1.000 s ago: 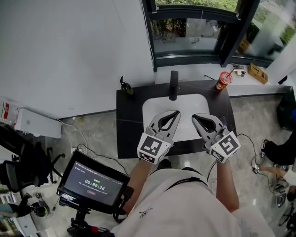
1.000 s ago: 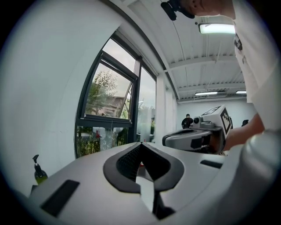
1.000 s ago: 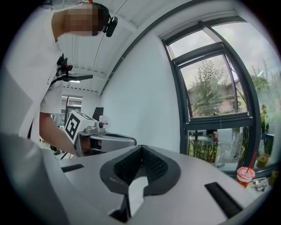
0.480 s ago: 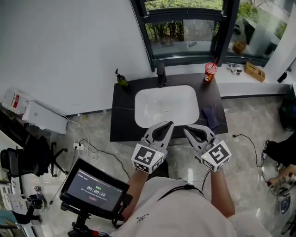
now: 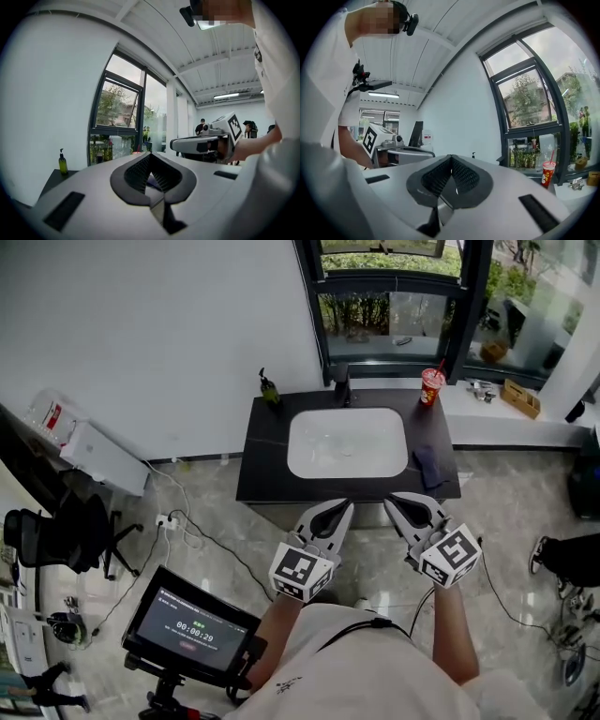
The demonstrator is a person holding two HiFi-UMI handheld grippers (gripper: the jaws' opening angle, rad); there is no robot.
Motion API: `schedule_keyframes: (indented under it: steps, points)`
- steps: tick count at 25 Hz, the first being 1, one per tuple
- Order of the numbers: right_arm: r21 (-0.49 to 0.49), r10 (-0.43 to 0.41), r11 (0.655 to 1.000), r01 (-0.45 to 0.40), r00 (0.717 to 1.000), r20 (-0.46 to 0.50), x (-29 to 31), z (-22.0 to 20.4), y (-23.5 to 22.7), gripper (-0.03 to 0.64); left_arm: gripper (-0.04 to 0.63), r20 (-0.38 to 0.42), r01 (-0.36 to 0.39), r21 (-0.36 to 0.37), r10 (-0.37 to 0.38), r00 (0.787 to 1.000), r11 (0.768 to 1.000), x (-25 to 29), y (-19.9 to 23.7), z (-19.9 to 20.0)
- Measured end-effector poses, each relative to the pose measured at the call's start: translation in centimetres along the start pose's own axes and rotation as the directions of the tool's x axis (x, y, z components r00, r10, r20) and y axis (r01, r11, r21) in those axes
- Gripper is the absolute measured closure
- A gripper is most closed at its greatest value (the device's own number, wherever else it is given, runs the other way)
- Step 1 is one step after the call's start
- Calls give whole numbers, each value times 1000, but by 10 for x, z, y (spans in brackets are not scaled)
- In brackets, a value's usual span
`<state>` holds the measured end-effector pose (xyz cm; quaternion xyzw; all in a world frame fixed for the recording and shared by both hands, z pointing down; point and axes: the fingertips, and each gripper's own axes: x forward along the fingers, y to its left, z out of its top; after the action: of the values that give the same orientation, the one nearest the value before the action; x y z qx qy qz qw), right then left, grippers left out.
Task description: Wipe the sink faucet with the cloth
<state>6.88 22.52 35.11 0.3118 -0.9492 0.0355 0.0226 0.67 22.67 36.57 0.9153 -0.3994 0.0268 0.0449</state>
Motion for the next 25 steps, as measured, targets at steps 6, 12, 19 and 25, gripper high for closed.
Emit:
schedule_keyframes:
  steps: [6, 12, 19, 25]
  points:
    - [-19, -10, 1000, 9, 1000, -17, -19, -12, 4, 614, 600, 11, 59, 27, -60, 998, 998, 9, -17, 5]
    - [-33, -89, 995, 89, 996, 5, -15, 10, 55, 614, 600, 36, 86, 65, -88, 995, 994, -49, 3, 30]
    - [-66, -128, 990, 128, 992, 3, -34, 13, 63, 614, 600, 57, 61, 56, -64, 996, 997, -63, 3, 32]
    - [-56, -122, 991, 121, 993, -6, -38, 11, 64, 614, 600, 51, 69, 61, -72, 996, 996, -64, -7, 32]
